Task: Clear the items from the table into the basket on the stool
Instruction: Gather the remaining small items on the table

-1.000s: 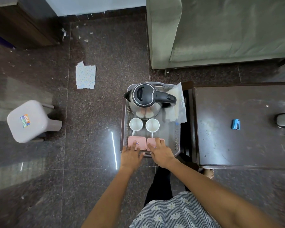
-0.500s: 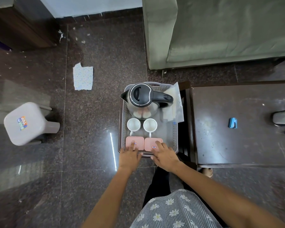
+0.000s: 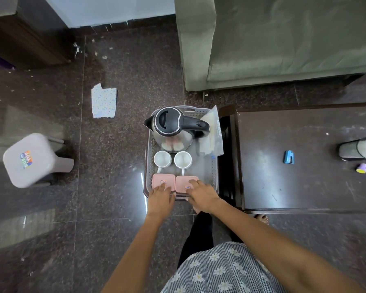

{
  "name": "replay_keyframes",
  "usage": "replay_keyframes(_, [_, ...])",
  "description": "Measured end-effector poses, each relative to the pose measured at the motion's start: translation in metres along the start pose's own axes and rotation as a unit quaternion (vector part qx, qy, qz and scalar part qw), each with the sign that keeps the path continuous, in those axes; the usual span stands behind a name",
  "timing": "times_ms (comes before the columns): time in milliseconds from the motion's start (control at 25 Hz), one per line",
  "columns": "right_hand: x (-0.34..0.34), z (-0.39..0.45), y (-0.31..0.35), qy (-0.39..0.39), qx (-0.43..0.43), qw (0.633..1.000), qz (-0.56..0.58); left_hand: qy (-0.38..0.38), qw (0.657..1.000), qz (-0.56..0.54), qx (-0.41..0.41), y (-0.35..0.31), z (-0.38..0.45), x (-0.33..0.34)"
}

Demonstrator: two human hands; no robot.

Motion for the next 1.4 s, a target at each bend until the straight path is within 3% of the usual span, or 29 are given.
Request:
replay_keyframes(240, [-0.035,-0.075,-0.044,-0.171,0.059,0.976,0.12,-0.037,0.987,-0.155,0.023,-0.091,-0.034,-0.023])
replay_keyframes(480, [-0.039,-0.243,-0.159,-0.302,0.214,0.902,0.221,0.009,0.967,-0.218,0.129,-0.281,-0.09,-0.024])
replay_keyframes(680, [-0.008,-0.418,-0.263,-0.335,0.311,0.855,0.246,0.06,0.952,-0.247,0.169,-0.456,-0.167,0.001])
replay_keyframes(880, [0.017,-0.547,-0.337,-0.366,0.366,0.826,0.225,0.085,0.945,-0.226,0.223,-0.585,-0.221,0.029])
replay_keyframes(1080, [0.023,-0.602,-0.395,-0.363,0.397,0.816,0.212,0.095,0.945,-0.203,0.236,-0.666,-0.235,0.041])
replay_keyframes(1400, [0.013,-0.63,-0.501,-0.3,0.427,0.829,0.199,0.118,0.954,-0.18,0.208,-0.767,-0.186,0.061])
Point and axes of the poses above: each hand's wrist, its own z-axis towards the middle knuckle, its own x-axis out of the palm, y = z × x, the point moved 4 cm from there along z, towards the middle knuckle, and after that the axes turned 12 degrees about -x, right-handed, at the moved point
